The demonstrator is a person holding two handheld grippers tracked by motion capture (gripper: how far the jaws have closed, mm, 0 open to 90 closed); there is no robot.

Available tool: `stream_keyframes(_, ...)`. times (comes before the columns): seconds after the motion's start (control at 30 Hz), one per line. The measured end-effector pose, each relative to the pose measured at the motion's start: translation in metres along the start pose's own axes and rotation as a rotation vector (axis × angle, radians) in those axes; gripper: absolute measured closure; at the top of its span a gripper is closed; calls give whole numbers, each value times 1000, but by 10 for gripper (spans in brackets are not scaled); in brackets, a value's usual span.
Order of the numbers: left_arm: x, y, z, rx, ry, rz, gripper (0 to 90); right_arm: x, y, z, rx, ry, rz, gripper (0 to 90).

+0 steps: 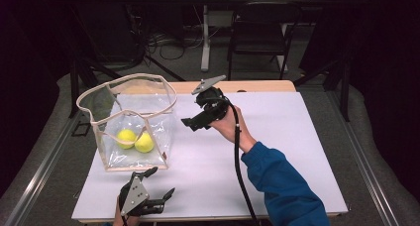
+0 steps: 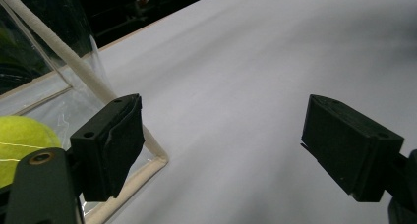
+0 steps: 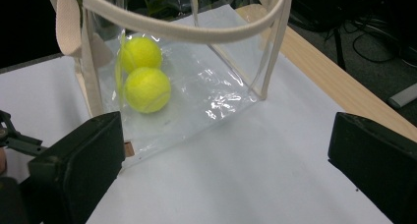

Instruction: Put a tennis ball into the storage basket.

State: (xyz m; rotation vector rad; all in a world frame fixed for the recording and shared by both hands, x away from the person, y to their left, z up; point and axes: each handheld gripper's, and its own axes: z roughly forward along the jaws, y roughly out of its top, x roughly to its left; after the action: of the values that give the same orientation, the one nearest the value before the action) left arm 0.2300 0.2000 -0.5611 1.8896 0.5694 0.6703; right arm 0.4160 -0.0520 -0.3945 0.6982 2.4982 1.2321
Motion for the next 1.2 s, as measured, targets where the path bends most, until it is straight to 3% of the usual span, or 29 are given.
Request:
stream_keyframes(0.3, 0, 0, -1, 0, 4, 1, 161, 2, -22, 1, 37, -4, -4, 0)
stream_keyframes(1.2, 0, 0, -1, 0, 9, 1, 161, 4, -90, -18, 37, -30, -6, 0)
